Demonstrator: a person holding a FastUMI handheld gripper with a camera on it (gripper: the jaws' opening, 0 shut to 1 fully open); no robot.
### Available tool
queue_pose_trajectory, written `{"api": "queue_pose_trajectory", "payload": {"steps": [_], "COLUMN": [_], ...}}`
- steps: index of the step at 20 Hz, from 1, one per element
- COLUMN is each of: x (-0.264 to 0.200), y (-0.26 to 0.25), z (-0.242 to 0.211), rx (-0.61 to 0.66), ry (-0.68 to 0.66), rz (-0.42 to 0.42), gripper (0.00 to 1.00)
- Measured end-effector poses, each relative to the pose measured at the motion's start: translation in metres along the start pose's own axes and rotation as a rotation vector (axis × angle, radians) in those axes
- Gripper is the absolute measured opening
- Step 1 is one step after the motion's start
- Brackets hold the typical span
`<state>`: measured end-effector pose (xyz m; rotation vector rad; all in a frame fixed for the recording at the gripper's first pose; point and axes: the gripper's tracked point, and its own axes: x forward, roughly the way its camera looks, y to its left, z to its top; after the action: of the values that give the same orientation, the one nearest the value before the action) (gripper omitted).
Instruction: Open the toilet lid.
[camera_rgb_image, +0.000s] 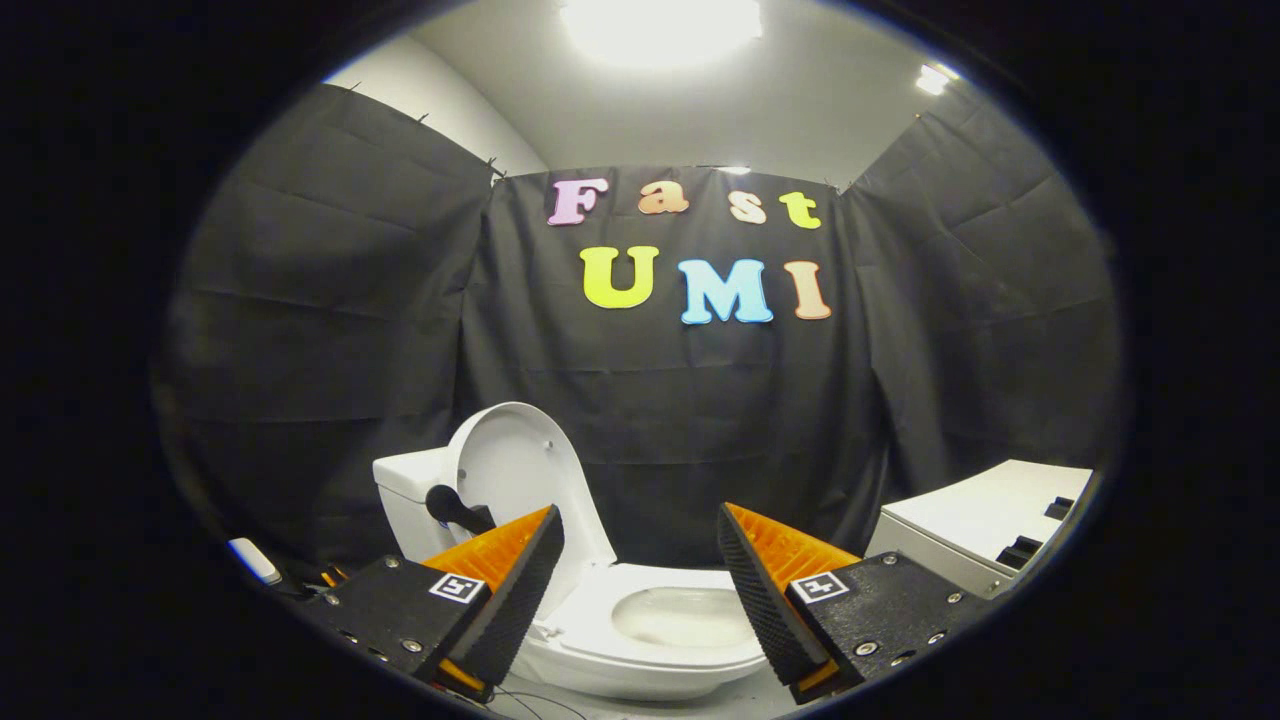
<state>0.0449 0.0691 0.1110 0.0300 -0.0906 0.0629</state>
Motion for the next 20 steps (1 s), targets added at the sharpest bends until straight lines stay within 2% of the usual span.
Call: {"api": "queue_pose_trajectory", "payload": {"steps": [4, 7, 15, 20], "x": [-0.020, -0.030, -0.043, -0.043], "y": [-0.026, -0.046, -0.047, -0.043], "z": [-0.015, -0.029, -0.064, -0.062], "rx": [0.063, 0.038, 0.014, 0.001], "ry": [-0.016, -0.002, 0.067, 0.079], "rz": [-0.051, -0.095, -0.108, -0.093], "gripper": [0.95, 0.95, 0.94, 0.94]}}
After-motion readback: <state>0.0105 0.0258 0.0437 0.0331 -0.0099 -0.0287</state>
